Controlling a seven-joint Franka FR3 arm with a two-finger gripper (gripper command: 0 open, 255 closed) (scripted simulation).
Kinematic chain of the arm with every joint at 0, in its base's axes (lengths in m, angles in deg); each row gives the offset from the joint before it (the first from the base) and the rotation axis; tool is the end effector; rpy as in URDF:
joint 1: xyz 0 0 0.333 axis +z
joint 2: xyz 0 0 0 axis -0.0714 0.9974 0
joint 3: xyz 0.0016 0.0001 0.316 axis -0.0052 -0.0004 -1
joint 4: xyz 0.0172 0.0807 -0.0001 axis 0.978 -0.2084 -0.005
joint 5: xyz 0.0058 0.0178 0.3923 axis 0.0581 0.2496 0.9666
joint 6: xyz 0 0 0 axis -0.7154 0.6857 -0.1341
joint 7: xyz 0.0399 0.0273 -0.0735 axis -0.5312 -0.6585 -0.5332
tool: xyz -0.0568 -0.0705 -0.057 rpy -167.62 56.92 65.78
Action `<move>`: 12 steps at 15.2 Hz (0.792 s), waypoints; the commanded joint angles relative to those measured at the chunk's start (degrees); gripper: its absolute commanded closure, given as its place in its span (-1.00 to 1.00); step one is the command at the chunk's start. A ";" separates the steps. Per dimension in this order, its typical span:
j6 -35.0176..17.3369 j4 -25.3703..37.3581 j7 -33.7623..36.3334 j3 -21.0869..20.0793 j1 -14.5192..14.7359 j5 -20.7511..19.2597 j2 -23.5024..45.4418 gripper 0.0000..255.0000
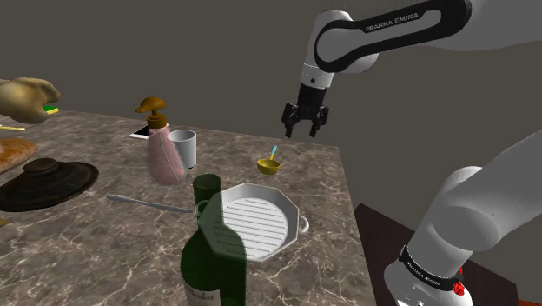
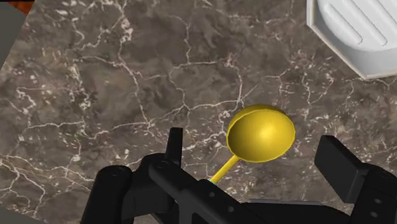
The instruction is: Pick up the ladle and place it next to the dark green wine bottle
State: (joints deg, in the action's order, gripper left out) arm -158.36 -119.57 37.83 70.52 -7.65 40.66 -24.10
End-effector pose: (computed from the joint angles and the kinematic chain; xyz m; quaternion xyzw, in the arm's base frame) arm 0.4304 0.0089 0.4960 -0.9760 0.2094 -0.0173 0.0569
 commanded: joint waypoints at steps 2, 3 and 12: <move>-5.14 1.15 6.30 -0.85 -1.12 1.30 5.94 -1.00; -6.72 1.69 8.33 -1.08 -1.42 1.68 7.95 -1.00; -19.16 8.76 25.36 -1.26 -3.46 4.54 26.25 -1.00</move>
State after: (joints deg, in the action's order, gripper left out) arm -176.32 -112.04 61.14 69.16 -10.93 44.90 -0.05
